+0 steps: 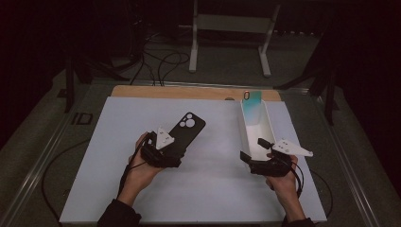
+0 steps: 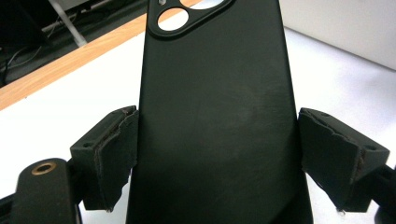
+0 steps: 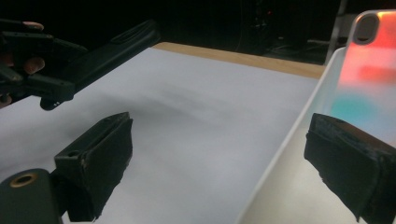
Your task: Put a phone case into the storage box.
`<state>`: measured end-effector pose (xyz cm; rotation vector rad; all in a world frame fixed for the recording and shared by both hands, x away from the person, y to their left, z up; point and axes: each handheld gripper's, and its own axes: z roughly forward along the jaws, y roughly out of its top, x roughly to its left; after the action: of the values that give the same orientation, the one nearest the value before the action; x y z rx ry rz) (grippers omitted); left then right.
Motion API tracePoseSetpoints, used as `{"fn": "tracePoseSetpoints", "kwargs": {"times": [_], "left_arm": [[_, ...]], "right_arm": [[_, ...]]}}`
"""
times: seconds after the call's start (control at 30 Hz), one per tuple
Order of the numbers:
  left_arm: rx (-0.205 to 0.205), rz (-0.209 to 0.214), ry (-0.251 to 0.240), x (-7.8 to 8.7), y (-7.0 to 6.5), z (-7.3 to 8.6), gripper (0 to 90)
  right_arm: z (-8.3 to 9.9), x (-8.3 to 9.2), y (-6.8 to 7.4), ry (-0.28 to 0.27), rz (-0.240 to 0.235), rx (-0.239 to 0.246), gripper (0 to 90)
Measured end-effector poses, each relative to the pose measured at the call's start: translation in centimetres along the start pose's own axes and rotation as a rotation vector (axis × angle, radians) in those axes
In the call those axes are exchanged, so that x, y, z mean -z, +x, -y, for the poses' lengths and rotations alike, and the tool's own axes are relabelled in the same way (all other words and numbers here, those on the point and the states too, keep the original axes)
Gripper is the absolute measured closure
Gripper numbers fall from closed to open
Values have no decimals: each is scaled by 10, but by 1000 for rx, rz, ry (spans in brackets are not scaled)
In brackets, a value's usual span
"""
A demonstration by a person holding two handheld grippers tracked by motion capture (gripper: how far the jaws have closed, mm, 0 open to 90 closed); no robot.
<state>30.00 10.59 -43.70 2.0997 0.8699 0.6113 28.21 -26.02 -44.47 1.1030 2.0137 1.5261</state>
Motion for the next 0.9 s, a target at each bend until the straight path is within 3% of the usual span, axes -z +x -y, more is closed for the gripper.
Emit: {"fn": "tracePoseSetpoints", "kwargs": {"times": [0.53,0.9], "left_arm": [[-38,69,-72,0,-25,-10,156],[-89,116,-110,-1,-46,-21,156]], "right_arm": [[-23,-28,15,32,-97,-21,76],[-38,-41,27,45,-137,-42,82]]}}
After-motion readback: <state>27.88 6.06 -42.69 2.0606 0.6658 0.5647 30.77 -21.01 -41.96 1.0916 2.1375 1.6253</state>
